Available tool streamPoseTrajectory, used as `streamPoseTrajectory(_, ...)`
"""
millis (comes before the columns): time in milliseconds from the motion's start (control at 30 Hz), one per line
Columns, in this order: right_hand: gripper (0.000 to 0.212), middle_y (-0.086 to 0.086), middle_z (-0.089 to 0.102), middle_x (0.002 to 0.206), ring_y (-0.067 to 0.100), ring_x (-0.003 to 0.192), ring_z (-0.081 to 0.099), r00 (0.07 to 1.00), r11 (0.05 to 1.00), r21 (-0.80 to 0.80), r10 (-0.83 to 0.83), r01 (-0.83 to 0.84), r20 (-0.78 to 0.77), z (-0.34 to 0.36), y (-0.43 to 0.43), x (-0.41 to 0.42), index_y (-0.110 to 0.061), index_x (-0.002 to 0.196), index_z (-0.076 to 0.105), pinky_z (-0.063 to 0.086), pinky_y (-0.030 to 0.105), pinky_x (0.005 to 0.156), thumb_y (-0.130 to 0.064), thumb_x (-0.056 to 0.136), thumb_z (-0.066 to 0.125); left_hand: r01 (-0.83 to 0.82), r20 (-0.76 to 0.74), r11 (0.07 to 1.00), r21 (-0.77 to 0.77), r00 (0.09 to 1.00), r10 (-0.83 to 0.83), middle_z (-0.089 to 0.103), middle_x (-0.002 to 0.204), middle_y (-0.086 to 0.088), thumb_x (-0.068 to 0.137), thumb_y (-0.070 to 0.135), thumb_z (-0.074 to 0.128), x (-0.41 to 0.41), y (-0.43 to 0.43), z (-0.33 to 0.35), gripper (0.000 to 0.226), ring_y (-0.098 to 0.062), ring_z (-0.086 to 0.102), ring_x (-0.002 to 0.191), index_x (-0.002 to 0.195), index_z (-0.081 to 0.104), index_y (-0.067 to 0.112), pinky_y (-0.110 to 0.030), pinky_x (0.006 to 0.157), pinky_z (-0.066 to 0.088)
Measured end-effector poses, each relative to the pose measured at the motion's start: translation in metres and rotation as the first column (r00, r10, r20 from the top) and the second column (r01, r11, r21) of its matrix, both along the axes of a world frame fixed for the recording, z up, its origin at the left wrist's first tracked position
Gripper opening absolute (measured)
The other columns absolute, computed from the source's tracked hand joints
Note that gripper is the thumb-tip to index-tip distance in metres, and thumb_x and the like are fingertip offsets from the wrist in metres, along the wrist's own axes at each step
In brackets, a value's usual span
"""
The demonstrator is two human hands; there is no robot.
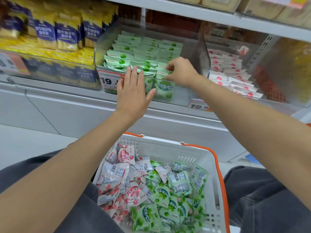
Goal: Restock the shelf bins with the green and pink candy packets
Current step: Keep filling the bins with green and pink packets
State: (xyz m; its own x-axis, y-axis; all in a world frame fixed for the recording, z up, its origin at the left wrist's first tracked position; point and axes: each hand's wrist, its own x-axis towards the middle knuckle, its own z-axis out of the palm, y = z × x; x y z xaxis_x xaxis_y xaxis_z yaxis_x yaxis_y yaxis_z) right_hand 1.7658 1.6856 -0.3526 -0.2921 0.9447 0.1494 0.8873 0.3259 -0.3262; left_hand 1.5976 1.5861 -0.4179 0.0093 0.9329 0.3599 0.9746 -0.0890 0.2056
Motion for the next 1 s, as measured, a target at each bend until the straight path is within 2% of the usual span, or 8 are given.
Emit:
streamPoseTrajectory(200,0.018,0.004,0.065,0.101,0.019,0.096,0.056,0.996,0.962,0.268,-0.016,0.039,-0.087,-0.008,-0.013,0.001,-0.013,0.103,0.069,0.046,0.030,0.086,-0.014,0.086,0.063,-0.016,0.129,0.990,0.139,0.992,-0.002,0.028,0.156,-0.015,0.097,0.033,0.048,0.010,-0.010,0.000,0.056,-0.031,0.022,0.145,0.145,0.037,0.009,-0.046,0.111,0.026)
streamPoseTrajectory(333,0.012,-0.003,0.058,0.085,0.009,0.075,0.046,0.954,0.897,0.440,0.164,-0.039,-0.251,-0.041,-0.068,0.011,-0.011,0.087,0.066,0.040,0.027,0.068,-0.007,0.081,0.057,0.063,0.265,0.982,0.176,0.958,-0.109,0.057,0.110,-0.009,0.087,0.015,0.052,0.028,-0.027,-0.019,0.026,-0.031,0.053,0.101,0.112,0.057,0.011,-0.042,0.083,0.042)
streamPoseTrajectory(400,0.011,-0.007,0.050,0.081,0.010,0.070,0.045,0.939,0.940,0.334,0.179,-0.074,-0.294,-0.082,-0.102,0.023,-0.011,0.084,0.064,0.040,0.028,0.064,-0.005,0.080,0.056,0.110,0.385,0.982,-0.156,0.922,-0.042,0.059,0.106,-0.006,0.090,0.018,0.051,0.037,-0.040,-0.040,0.018,-0.029,0.056,0.096,0.107,0.057,0.014,-0.040,0.081,0.047)
streamPoseTrajectory(500,0.015,-0.004,0.053,0.088,0.013,0.075,0.050,0.980,0.991,-0.112,0.044,-0.066,-0.193,-0.165,-0.155,0.051,-0.012,0.092,0.065,0.045,0.031,0.071,-0.005,0.084,0.056,0.143,0.141,0.729,-0.670,0.988,-0.064,0.062,0.101,-0.006,0.092,0.023,0.049,0.046,-0.065,-0.081,0.010,-0.026,0.057,0.089,0.090,0.055,0.015,-0.032,0.074,0.045)
streamPoseTrajectory(633,0.036,0.009,0.056,0.130,0.025,0.114,0.056,0.995,0.608,-0.790,-0.008,0.080,0.095,-0.277,-0.223,0.096,-0.010,0.125,0.059,0.048,0.035,0.096,-0.012,0.089,0.063,0.107,0.007,0.503,-0.858,0.981,-0.196,0.055,0.083,-0.004,0.093,0.019,0.047,0.054,-0.095,-0.129,0.025,-0.020,0.053,0.072,0.069,0.042,0.016,-0.029,0.064,0.043)
streamPoseTrajectory(733,0.064,0.011,0.040,0.149,0.028,0.130,0.045,0.986,0.395,-0.905,-0.010,0.158,0.167,-0.324,-0.261,0.110,-0.010,0.146,0.038,0.042,0.036,0.106,-0.018,0.089,0.066,0.094,-0.013,0.440,-0.893,0.972,-0.233,0.049,0.070,0.000,0.093,0.019,0.047,0.059,-0.107,-0.147,0.029,-0.015,0.047,0.060,0.065,0.041,0.015,-0.027,0.056,0.038)
streamPoseTrajectory(900,0.095,0.016,0.027,0.153,0.034,0.139,0.030,0.958,0.411,-0.878,-0.239,0.248,0.158,-0.364,-0.268,0.094,-0.009,0.152,0.018,0.035,0.041,0.112,-0.037,0.081,0.075,0.078,-0.042,0.434,-0.897,0.965,-0.259,0.048,0.070,0.000,0.093,0.019,0.047,0.059,-0.111,-0.151,0.028,-0.016,0.045,0.061,0.065,0.044,0.014,-0.028,0.058,0.037)
streamPoseTrajectory(1000,0.087,0.017,0.037,0.144,0.030,0.123,0.049,0.883,0.378,-0.863,-0.446,0.334,0.147,-0.376,-0.265,0.091,-0.007,0.146,0.028,0.051,0.038,0.095,-0.022,0.077,0.079,0.071,-0.044,0.415,-0.907,0.965,-0.260,0.065,0.099,-0.003,0.095,0.024,0.048,0.054,-0.109,-0.153,0.021,-0.020,0.061,0.088,0.095,0.065,0.011,-0.035,0.077,0.052)
